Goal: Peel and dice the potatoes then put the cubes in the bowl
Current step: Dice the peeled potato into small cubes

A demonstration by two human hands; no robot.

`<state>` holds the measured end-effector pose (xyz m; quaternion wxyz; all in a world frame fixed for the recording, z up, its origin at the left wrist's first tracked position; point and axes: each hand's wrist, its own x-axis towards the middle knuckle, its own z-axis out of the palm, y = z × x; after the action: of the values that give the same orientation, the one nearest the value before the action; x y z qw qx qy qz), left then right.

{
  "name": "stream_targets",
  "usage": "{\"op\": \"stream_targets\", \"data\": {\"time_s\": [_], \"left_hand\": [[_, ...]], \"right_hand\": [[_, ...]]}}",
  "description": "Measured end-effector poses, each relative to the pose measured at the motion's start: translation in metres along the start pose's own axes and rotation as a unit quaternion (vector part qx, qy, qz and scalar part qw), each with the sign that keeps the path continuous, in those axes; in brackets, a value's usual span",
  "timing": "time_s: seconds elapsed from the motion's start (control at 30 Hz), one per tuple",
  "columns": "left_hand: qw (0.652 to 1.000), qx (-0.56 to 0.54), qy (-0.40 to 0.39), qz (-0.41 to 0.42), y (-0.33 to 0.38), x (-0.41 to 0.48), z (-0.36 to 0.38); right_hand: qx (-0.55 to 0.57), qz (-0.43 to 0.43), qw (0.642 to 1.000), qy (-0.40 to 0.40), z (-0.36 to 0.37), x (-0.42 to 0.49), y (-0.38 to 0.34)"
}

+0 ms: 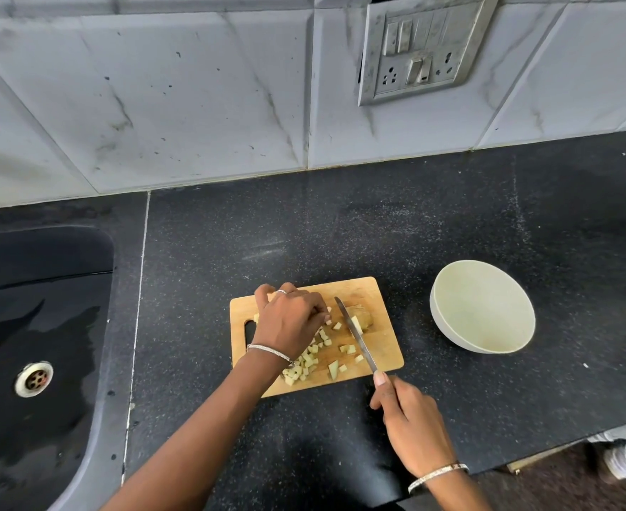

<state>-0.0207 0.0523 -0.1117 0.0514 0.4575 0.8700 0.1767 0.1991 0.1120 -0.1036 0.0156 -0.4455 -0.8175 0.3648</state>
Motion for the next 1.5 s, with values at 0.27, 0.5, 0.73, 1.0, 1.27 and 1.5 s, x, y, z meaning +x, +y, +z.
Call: {"op": "stream_targets", "data": {"time_s": [0.27,0.5,0.73,1.0,1.27,1.5], "left_hand": [[1.000,-0.024,-0.017,0.001,-0.002,-0.003,-0.004],[0.998,-0.046,0.028,-0.027,-0.004,-0.008,-0.010],[0.990,0.005,-0.066,0.126,-0.009,-0.018,-0.023],[0.988,0.031,-0.011,0.152,-0.015,-0.010,-0.019],[0.992,0.000,0.040,0.120,-0.032,-0.012,-0.021],[0.996,-0.027,0.037,0.081,-0.033,-0.020,-0.016]], "right_hand": [[-0.024,0.008,0.999,-0.025,0.002,0.001,-0.001],[-0.032,-0.013,0.997,-0.062,0.006,0.003,-0.010],[-0.096,-0.077,0.992,-0.026,0.005,0.001,-0.014],[-0.171,-0.117,0.978,0.004,-0.018,-0.008,-0.022],[-0.122,-0.109,0.987,-0.004,-0.054,-0.016,0.010],[-0.098,-0.080,0.992,-0.024,-0.038,-0.020,0.032]]}}
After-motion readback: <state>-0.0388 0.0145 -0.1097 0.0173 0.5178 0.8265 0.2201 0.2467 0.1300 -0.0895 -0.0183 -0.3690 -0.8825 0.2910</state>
